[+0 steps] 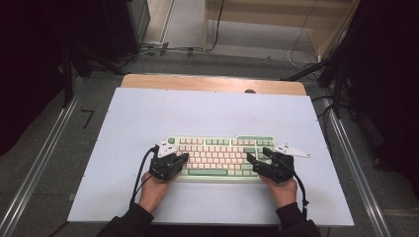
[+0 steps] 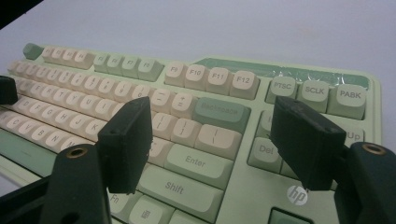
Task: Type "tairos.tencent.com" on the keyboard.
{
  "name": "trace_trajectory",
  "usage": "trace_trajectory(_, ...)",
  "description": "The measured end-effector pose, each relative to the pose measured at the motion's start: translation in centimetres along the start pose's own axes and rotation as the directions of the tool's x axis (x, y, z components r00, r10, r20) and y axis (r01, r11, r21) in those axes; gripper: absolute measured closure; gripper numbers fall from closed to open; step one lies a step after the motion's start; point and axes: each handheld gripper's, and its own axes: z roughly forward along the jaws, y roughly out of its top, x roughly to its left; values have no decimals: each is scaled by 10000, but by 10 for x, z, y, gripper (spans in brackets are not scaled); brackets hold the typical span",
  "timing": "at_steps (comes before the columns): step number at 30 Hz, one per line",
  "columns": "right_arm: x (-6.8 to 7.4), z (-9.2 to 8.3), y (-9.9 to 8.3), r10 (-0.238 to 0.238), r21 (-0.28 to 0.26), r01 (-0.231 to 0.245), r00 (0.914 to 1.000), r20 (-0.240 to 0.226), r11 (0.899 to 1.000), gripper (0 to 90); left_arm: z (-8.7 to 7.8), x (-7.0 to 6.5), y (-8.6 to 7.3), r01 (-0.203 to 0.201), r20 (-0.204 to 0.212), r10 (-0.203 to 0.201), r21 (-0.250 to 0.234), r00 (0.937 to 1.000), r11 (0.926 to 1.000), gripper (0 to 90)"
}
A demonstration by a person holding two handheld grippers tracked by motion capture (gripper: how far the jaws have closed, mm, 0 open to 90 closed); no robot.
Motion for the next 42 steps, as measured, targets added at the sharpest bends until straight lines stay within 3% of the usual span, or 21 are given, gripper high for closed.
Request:
trace_trajectory(23, 0, 0, 0, -34, 4, 34, 10000, 12, 10000, 281, 2, 0, 0, -2, 15, 1, 182, 10000, 9998, 900)
trace_trajectory(42, 0, 0, 0, -38, -4, 38, 10000, 1, 10000, 283, -5, 1, 2, 141, 149, -138, -192, 9998, 9997, 900)
